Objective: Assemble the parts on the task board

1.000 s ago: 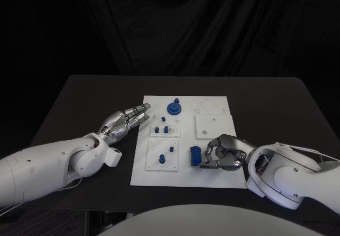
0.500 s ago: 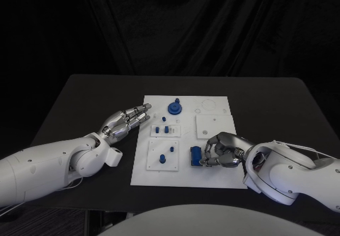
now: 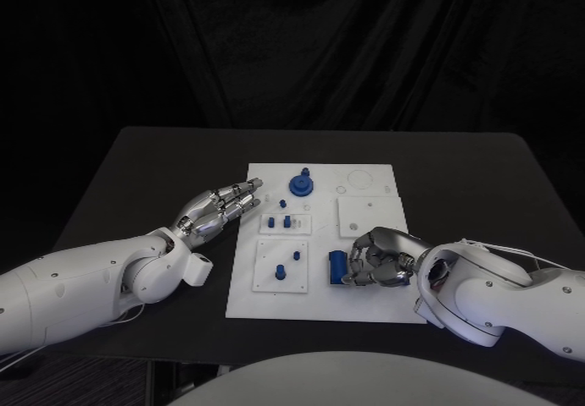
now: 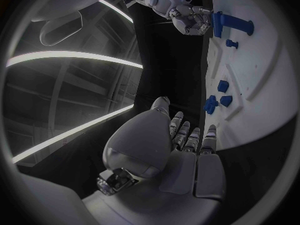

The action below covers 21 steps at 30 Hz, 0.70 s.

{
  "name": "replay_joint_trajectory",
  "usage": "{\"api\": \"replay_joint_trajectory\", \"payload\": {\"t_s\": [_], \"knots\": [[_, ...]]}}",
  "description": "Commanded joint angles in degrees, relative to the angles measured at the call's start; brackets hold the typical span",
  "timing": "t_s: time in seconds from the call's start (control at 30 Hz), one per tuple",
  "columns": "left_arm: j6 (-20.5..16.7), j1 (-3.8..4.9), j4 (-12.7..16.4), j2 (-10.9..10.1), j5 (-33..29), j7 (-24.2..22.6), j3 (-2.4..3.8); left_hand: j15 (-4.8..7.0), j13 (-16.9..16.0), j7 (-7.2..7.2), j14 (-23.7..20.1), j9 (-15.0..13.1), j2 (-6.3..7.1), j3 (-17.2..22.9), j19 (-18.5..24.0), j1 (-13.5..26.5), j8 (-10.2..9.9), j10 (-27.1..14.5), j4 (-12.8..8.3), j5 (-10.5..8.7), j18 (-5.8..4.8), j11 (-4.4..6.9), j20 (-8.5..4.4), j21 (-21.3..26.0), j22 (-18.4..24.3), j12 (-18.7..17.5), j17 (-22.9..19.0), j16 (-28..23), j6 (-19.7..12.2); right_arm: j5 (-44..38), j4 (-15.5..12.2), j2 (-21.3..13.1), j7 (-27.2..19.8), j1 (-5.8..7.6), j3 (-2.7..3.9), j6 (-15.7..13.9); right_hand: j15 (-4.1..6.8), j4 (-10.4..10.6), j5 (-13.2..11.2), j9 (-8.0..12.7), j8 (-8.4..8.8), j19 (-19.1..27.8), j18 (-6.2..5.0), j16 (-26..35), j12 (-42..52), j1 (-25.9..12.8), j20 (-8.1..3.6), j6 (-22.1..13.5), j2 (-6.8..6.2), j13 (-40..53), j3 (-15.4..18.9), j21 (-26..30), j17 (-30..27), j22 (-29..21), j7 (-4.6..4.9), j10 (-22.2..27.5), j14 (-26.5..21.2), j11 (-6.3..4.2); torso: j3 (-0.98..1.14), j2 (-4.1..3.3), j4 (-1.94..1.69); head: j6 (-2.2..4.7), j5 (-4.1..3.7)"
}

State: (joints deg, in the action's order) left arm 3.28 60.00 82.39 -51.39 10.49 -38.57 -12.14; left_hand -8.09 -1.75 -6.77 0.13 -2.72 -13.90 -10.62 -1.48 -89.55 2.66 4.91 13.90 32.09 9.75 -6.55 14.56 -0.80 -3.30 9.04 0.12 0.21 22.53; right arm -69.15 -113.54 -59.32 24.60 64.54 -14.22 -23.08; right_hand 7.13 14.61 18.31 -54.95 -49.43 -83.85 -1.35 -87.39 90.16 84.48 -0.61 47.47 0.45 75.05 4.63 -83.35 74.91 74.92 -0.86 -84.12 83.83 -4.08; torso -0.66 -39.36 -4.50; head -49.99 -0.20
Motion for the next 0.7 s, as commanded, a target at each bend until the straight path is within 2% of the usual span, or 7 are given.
{"api": "replay_joint_trajectory", "payload": {"t_s": [0.03,0.17,0.3,0.37,0.5,0.67,0.7], "knots": [[0.8,-0.09,0.1,0.2,-0.2,-0.5,0.05,-0.32,-0.1,-0.42,0.1,-0.1,0.08,0.2,0.1,-0.5,0.1,0.1,-0.3,0.41,0.6,-0.35,0.42,-0.2,-0.1,0.3,0.0,-0.1,-0.1,-1.3,0.4,0.1,0.5,0.02,0.06,1.0,0.43,-0.4,1.0,0.2,0.53,-3.5,-0.38,0.1,-0.2,2.1,-0.46,0.4,0.55,14.9,-0.7,0.0,9.7,12.8,0.03,-5.9,5.1,-0.41,0.02,0.07,-0.02,-0.01,-0.06],[0.9,-0.1,0.0,0.2,-0.2,-0.5,0.05,-0.34,-0.1,-0.43,0.1,-0.1,0.07,0.2,0.1,-0.5,0.1,0.2,-0.3,0.42,0.6,-0.39,0.43,-0.2,-0.2,0.4,0.0,-0.1,-0.1,-1.4,0.6,0.3,0.7,0.0,0.06,2.2,0.37,-0.9,2.3,0.4,0.83,-3.5,-0.4,0.2,-0.2,3.1,-0.43,0.4,0.33,14.9,-1.2,0.1,9.7,12.8,0.15,-5.9,5.1,-0.32,0.01,0.1,-0.06,-0.01,-0.01],[0.9,-0.11,0.1,0.1,-0.2,-0.5,0.05,-0.35,-0.1,-0.45,0.1,-0.1,0.07,0.2,0.1,-0.6,0.1,0.2,-0.3,0.43,0.61,-0.42,0.44,-0.2,-0.2,0.4,0.0,-0.1,-0.1,-1.5,0.6,0.4,0.9,-0.04,0.06,3.2,0.26,-1.3,1.0,0.5,0.95,-3.4,-0.4,0.2,-0.2,3.8,-0.35,0.6,-0.17,14.9,-1.4,0.1,9.7,12.8,0.31,-5.9,5.1,-0.16,-0.03,0.18,0.07,-0.01,0.17],[0.9,-0.12,0.1,0.1,-0.2,-0.5,0.05,-0.36,-0.1,-0.45,0.1,-0.1,0.08,0.2,0.0,-0.6,0.1,0.3,-0.4,0.43,0.62,-0.44,0.45,-0.2,-0.3,0.5,0.0,-0.1,-0.1,-1.5,0.6,0.4,0.9,-0.05,0.06,3.6,0.19,-1.3,-0.4,0.6,0.98,-3.4,-0.42,0.2,-0.2,3.9,-0.28,0.8,-0.38,14.9,-1.3,0.2,9.7,12.7,0.38,-5.9,5.1,-0.09,-0.04,0.18,0.08,-0.01,0.15],[0.9,-0.13,0.0,0.1,-0.2,-0.6,0.05,-0.36,-0.1,-0.45,0.1,-0.1,0.08,0.2,0.0,-0.6,0.1,0.3,-0.4,0.43,0.62,-0.44,0.45,-0.2,-0.3,0.5,0.0,-0.1,-0.1,-1.5,0.7,0.6,1.0,-0.08,0.06,4.2,0.03,-0.5,-5.8,0.4,0.83,-3.4,-0.43,0.2,-0.2,3.0,-0.1,1.0,-0.93,14.9,-0.4,0.2,9.7,12.7,0.51,-5.9,5.1,0.04,-0.03,0.17,0.03,-0.01,0.08],[0.9,-0.14,0.0,0.1,-0.2,-0.6,0.05,-0.37,-0.1,-0.46,0.1,-0.1,0.08,0.3,0.0,-0.6,0.1,0.3,-0.4,0.43,0.62,-0.47,0.46,-0.3,-0.3,0.5,0.0,-0.1,-0.1,-1.5,0.8,0.7,1.1,-0.09,0.06,4.7,0.0,0.5,-9.6,0.1,0.52,-3.4,-0.44,0.2,-0.2,1.7,-0.04,1.0,-1.42,14.9,0.5,0.3,9.6,12.7,0.53,-5.9,5.1,0.08,0.0,0.13,0.04,-0.01,0.0],[0.9,-0.14,0.0,0.1,-0.2,-0.6,0.05,-0.37,-0.1,-0.46,0.1,-0.1,0.08,0.3,0.0,-0.6,0.1,0.3,-0.4,0.43,0.62,-0.47,0.46,-0.3,-0.3,0.5,0.0,-0.1,-0.1,-1.5,0.8,0.7,1.1,-0.09,0.06,4.8,-0.03,1.1,-11.9,-0.1,0.3,-3.4,-0.44,0.2,-0.2,0.8,-0.02,1.0,-1.82,14.9,1.0,0.3,9.6,12.7,0.54,-5.9,5.1,0.09,0.01,0.12,0.05,-0.01,0.0]]}}
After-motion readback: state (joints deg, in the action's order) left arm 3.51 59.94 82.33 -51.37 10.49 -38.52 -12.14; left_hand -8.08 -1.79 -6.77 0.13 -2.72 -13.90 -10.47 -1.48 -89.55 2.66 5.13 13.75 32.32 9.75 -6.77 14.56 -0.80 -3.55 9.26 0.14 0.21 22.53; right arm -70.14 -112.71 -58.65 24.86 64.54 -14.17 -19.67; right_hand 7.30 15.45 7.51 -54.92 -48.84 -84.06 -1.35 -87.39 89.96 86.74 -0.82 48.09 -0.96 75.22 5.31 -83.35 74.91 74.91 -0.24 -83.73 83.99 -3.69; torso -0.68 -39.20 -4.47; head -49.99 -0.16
